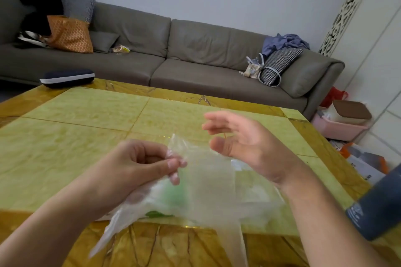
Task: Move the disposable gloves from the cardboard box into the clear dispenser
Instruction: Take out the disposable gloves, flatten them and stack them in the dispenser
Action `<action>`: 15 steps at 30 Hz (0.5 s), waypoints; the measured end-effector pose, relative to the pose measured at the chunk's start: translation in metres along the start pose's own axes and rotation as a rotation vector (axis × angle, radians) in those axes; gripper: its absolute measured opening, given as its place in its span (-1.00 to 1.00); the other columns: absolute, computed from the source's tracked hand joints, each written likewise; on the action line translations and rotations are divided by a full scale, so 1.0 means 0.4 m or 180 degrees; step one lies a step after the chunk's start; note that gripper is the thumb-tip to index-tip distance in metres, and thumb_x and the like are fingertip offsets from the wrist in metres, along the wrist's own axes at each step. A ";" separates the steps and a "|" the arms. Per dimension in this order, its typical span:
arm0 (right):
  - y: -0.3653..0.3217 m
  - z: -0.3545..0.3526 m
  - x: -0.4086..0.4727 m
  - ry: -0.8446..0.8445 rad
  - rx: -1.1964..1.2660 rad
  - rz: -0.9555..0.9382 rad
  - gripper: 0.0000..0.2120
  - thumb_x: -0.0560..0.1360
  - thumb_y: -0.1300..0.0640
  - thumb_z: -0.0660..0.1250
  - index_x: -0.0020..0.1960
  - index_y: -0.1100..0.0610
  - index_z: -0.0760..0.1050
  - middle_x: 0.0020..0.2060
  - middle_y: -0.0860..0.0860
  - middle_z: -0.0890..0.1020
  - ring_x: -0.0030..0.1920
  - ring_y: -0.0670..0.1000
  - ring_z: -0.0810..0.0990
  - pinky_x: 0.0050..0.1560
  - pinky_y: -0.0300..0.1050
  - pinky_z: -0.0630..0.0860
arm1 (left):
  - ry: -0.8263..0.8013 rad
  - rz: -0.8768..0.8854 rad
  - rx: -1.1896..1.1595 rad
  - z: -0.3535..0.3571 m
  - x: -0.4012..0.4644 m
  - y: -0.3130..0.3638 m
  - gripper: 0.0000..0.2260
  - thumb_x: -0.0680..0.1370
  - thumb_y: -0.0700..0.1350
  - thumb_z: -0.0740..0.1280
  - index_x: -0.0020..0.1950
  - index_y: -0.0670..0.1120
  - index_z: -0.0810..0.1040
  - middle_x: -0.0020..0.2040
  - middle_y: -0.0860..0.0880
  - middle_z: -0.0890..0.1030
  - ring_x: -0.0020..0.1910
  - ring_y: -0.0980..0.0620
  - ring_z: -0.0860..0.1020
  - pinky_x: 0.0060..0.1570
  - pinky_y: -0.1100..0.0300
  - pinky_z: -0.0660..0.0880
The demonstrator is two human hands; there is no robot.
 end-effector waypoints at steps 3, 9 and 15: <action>-0.019 0.041 -0.004 -0.0606 -0.0200 0.0141 -0.82 0.56 0.17 0.52 0.15 0.12 0.66 -0.13 0.07 0.76 -0.19 0.09 0.75 -0.14 0.07 0.63 | -0.0426 -0.0121 -0.0015 0.031 0.006 -0.001 -0.86 0.55 -0.13 0.42 -0.09 -0.15 0.75 -0.24 -0.10 0.69 -0.40 0.08 0.51 -0.42 0.35 0.40; 0.040 -0.051 -0.016 0.0959 0.0383 0.0382 -0.92 0.59 0.37 0.40 -0.09 0.30 0.60 -0.38 0.13 0.65 -0.49 0.05 0.55 -0.49 -0.17 0.40 | 0.0293 -0.0329 -0.0949 -0.016 0.035 -0.030 -0.70 0.57 0.04 0.32 0.11 -0.09 0.74 -0.18 -0.12 0.66 -0.45 -0.05 0.35 -0.57 0.27 0.35; 0.173 -0.112 -0.064 0.2147 0.0317 0.1337 -0.82 0.58 0.34 0.36 -0.20 0.30 0.58 -0.43 0.13 0.64 -0.50 0.03 0.55 -0.43 -0.19 0.48 | 0.1934 0.0099 -0.1164 -0.101 0.051 -0.044 -0.91 0.52 0.00 0.42 -0.08 0.00 0.65 -0.30 0.06 0.54 -0.43 0.10 0.39 -0.44 0.24 0.41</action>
Point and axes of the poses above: each hand's wrist, its own x-axis towards the middle knuckle, its own z-axis out of the palm, y = z × x, the point moved 3 cm from there along x, towards the middle knuckle
